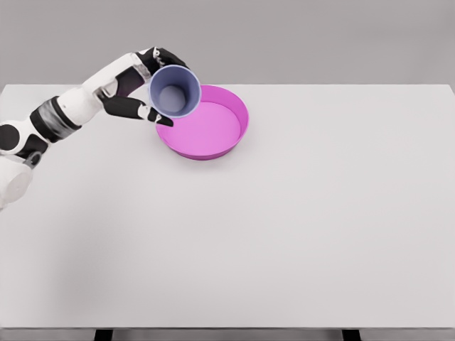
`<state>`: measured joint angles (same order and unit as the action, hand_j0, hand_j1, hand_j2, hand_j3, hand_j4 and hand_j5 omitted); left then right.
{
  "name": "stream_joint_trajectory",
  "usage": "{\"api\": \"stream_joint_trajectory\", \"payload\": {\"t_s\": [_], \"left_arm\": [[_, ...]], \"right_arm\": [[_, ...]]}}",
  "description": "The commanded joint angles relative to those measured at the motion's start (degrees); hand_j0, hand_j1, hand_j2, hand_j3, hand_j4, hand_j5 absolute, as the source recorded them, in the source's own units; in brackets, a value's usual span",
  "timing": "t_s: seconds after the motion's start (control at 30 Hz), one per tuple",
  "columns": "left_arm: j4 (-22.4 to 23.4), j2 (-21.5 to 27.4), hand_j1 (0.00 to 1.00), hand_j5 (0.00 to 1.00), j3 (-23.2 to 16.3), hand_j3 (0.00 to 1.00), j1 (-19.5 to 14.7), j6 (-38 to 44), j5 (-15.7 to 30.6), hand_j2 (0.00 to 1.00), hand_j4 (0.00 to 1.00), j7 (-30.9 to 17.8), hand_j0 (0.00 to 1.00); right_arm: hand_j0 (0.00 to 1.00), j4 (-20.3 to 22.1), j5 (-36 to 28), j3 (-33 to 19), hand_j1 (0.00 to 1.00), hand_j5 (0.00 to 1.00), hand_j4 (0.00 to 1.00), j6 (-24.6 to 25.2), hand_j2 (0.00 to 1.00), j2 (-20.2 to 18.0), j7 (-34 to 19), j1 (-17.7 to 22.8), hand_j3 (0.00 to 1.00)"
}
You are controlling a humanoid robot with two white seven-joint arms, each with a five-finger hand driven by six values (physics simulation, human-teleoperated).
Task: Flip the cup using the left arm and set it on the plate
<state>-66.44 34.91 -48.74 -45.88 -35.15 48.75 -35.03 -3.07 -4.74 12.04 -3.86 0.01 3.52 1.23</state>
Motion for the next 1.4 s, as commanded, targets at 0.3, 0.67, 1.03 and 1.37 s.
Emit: {"api": "stream_joint_trajectory", "payload": {"t_s": [0.3,0.67,1.03,1.37], "left_arm": [[16.7,-15.0,0.52,0.52,0.2,0.52,0.8,1.2,12.5,0.52,0.52,0.0,0.52],[28.0,-18.6,0.52,0.52,0.1,0.52,0.4,9.3,16.2,0.52,0.52,0.0,0.52],[32.2,-20.3,0.52,0.52,0.0,0.52,-1.4,13.7,16.1,0.52,0.52,0.0,0.52],[34.8,-21.5,0.52,0.52,0.3,0.52,-2.1,14.2,16.1,0.52,0.52,0.0,0.52]], "right_arm": [[1.0,0.0,0.0,0.0,1.0,1.0,1.0,0.0,1.0,0.0,0.0,0.0,1.0],[1.0,0.0,0.0,0.0,1.0,1.0,1.0,0.0,1.0,0.0,0.0,0.0,1.0],[1.0,0.0,0.0,0.0,1.0,1.0,1.0,0.0,1.0,0.0,0.0,0.0,1.0],[1.0,0.0,0.0,0.0,1.0,1.0,1.0,0.0,1.0,0.0,0.0,0.0,1.0]]}}
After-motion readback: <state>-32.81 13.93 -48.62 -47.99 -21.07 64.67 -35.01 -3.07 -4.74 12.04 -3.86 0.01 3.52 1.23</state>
